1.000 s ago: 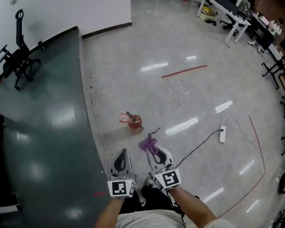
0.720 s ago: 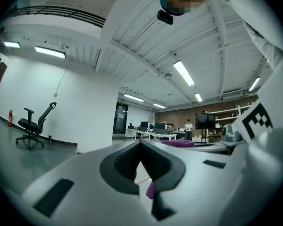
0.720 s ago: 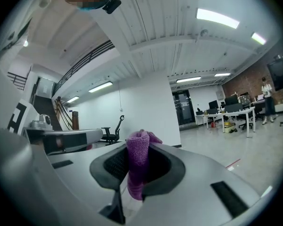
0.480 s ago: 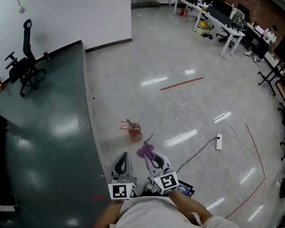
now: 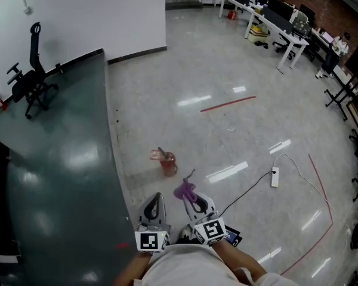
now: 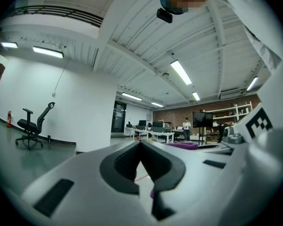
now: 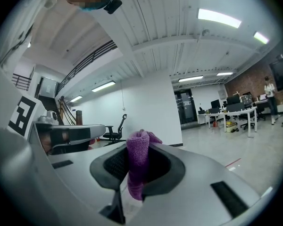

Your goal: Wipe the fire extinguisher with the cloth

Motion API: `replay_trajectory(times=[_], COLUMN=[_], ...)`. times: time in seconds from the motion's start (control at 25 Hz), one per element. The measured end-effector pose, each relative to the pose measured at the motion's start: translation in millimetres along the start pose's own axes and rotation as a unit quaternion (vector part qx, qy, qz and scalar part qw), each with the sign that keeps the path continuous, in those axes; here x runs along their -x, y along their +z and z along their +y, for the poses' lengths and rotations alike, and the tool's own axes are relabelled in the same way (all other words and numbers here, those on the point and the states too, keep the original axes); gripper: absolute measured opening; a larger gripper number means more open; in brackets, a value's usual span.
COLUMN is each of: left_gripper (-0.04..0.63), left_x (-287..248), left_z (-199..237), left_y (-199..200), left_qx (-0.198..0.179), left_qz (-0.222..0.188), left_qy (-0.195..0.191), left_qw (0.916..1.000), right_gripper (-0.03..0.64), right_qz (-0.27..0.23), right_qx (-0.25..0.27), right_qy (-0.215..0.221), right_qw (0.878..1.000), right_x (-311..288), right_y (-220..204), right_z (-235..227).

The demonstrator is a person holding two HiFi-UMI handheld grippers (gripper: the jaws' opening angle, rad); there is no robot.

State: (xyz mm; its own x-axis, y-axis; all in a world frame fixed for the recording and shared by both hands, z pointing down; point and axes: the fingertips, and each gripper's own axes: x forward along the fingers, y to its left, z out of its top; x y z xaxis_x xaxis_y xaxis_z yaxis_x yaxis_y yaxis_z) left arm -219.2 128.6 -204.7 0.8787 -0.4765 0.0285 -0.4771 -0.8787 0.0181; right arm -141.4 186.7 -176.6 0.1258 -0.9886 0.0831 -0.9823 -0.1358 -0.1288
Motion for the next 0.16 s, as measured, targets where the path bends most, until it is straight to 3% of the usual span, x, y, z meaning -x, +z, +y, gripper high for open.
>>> replay_trajectory(times=[0.16], left_gripper=[-0.002], left_x=[3.5], left_z=[-6.0], left_y=[1.5], left_qx=[0.000], left_qz=[0.009], left_qy=[-0.010], left_qw=[0.9999], right_gripper=[0.069], right_qz=[0.002], right_qx=[-0.001], right_qy=[-0.003], right_qw=[1.000], right_x=[2.1], right_y=[4.0], right_z=[-5.3])
